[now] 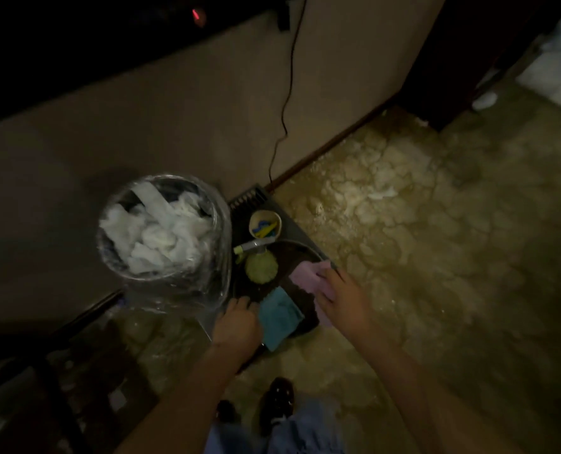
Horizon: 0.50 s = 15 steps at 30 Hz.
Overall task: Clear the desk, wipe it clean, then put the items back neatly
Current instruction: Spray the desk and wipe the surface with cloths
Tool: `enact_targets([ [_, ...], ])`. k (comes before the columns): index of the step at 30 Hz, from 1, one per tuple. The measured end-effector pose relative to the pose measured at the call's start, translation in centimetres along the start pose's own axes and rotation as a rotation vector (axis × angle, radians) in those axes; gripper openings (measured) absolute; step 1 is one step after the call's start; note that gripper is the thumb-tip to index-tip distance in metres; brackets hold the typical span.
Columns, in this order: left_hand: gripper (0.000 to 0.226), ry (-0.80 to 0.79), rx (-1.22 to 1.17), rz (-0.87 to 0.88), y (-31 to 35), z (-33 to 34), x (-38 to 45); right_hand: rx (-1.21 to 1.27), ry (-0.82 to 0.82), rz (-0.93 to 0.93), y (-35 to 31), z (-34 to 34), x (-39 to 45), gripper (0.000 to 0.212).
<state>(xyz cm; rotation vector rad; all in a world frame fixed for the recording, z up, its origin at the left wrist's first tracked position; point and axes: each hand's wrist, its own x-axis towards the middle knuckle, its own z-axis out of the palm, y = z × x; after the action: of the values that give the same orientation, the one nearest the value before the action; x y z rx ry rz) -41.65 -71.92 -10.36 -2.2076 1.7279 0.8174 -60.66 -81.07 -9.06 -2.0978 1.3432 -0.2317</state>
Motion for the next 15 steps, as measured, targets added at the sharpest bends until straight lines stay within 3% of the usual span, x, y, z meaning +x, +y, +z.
enact_targets([
  [4,0.039,0.158,-0.011,-0.065,-1.9,-6.1,-4.5,0.046,0.027,-0.102,-7.8,-3.0,-0.3,0.046],
  [7,0.042,0.28,-0.041,-0.145,-5.2,-10.4,-9.1,0.062,0.033,-0.251,-14.6,-3.3,-0.8,0.063],
  [11,0.037,0.421,-0.106,-0.305,-12.5,-12.7,-18.4,0.003,0.0,-0.474,-25.1,-0.3,-3.1,0.044],
  [15,0.037,0.515,-0.137,-0.548,-20.0,-10.8,-30.2,-0.06,-0.107,-0.737,-36.2,5.0,-8.3,0.035],
])
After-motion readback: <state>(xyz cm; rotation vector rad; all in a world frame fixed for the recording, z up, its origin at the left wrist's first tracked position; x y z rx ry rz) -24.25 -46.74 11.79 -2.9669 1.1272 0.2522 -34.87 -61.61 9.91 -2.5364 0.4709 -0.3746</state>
